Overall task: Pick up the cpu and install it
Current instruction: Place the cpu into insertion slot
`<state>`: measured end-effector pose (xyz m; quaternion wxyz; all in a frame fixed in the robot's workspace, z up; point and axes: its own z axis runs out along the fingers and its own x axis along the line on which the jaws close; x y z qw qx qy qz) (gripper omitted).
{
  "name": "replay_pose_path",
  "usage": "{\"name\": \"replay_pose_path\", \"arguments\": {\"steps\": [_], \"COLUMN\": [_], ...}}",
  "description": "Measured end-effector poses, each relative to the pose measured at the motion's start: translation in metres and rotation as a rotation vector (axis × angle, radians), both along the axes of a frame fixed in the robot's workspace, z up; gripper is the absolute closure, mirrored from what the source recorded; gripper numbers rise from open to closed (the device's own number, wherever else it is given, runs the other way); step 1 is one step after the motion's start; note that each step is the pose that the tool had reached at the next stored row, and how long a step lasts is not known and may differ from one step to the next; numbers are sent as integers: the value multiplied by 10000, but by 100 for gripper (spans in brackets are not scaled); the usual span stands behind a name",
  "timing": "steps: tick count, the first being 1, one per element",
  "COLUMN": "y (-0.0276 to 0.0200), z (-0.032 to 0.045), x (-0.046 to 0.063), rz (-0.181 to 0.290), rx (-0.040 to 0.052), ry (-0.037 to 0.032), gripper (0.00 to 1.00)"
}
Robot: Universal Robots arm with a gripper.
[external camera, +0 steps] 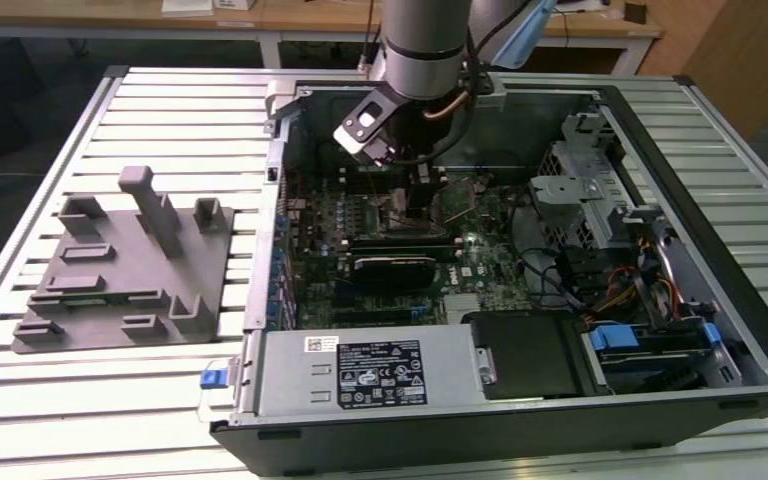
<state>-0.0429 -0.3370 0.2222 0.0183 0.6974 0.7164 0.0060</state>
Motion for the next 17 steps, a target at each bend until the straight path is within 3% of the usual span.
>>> {"name": "replay_pose_path", "arguments": {"steps": [17], "y": [7], "z": [-156], "x": [-20], "rz": [-122], "rx": [0], "ry": [0], "gripper": [46]}}
